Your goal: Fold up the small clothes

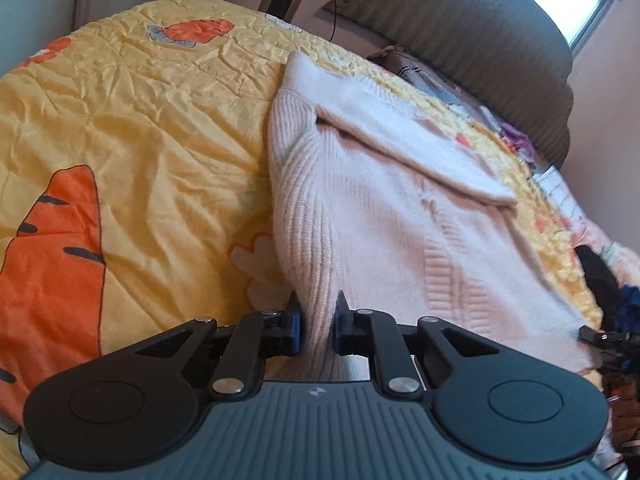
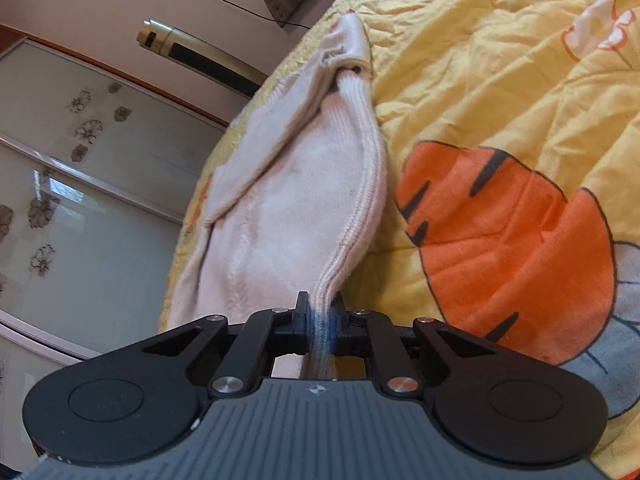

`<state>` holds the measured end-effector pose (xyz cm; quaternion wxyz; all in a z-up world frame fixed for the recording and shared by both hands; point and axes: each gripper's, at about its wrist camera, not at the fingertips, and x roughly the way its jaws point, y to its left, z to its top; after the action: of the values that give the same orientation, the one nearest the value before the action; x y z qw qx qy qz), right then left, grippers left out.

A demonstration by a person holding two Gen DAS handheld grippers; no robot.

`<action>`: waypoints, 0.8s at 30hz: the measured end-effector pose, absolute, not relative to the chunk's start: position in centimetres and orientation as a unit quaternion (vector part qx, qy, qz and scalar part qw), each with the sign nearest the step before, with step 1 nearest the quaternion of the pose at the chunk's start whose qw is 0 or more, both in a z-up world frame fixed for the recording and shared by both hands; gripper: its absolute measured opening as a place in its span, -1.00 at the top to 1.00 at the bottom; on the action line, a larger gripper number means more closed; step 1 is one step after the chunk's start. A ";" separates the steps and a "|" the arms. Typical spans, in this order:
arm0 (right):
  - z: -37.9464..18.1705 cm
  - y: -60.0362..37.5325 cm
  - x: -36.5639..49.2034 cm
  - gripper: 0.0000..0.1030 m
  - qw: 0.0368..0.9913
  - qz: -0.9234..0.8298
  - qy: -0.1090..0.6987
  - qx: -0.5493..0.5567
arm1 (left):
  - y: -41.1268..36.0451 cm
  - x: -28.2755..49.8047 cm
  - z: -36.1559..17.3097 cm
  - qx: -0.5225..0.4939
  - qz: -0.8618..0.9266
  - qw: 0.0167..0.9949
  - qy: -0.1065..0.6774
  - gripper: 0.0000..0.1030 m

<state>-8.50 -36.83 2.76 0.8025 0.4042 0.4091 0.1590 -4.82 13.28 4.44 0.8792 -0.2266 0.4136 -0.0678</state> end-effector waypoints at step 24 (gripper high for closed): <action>5.5 -40.3 23.0 0.73 0.811 0.169 0.283 0.484 | 15.0 28.0 7.0 -0.265 -0.020 0.897 0.353 0.73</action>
<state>23.04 -40.32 5.47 0.8108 0.4838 0.2829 0.1689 28.03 15.04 6.98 0.8971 -0.2646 0.3534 -0.0198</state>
